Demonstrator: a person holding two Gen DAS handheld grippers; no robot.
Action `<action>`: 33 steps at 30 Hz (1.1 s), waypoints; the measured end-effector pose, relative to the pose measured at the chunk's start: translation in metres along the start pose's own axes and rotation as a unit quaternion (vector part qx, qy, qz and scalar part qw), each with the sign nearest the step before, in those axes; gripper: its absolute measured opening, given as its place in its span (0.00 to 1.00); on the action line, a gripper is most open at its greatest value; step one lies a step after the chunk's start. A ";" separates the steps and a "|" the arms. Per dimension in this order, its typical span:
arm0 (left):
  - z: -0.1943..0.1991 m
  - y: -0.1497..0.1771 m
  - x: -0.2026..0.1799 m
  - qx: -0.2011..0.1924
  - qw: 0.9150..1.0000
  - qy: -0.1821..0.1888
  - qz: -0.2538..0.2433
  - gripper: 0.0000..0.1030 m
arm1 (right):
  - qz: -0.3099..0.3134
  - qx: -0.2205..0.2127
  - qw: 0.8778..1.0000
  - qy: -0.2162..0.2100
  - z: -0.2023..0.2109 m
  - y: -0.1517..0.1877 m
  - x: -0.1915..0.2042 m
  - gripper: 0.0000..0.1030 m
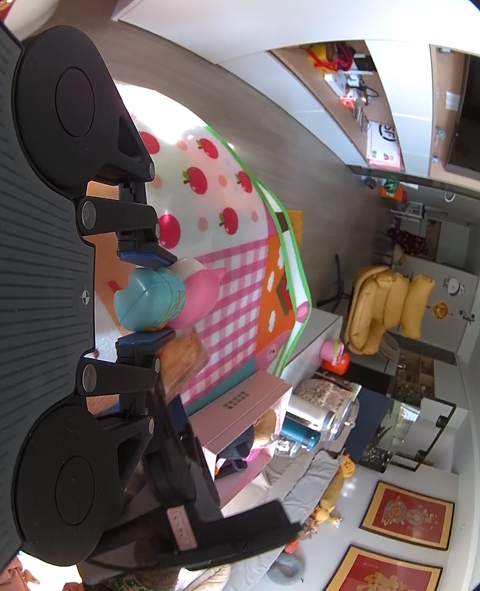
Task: Organize objects
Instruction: 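Carry the bread bag with right tool while left tool carries squishy toy toward pink box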
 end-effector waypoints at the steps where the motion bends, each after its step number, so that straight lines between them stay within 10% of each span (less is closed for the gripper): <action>1: 0.000 0.001 -0.003 0.002 1.000 0.003 -0.001 0.38 | 0.007 0.003 1.000 0.000 0.006 0.006 -0.001 0.52; 15: -0.018 0.015 -0.102 0.050 0.993 0.085 -0.060 0.38 | -0.050 -0.009 0.997 0.052 0.120 0.108 -0.082 0.50; 27: -0.123 -0.030 -0.258 0.035 0.979 0.178 -0.089 0.39 | -0.138 -0.082 0.980 0.115 0.188 0.158 -0.164 0.51; 33: -0.184 -0.012 -0.273 0.057 0.988 0.098 -0.106 0.40 | -0.171 -0.087 0.974 0.117 0.188 0.179 -0.184 0.50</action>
Point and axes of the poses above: each gripper's, at about its wrist camera, not at the fingertips, and z roughly against the way its jaws point, x to its left, y to its underside, the point moved 5 cm from there along -z, roughly the way its jaws point, and after that the axes turned 9 degrees about z, right-handed, at the moved point
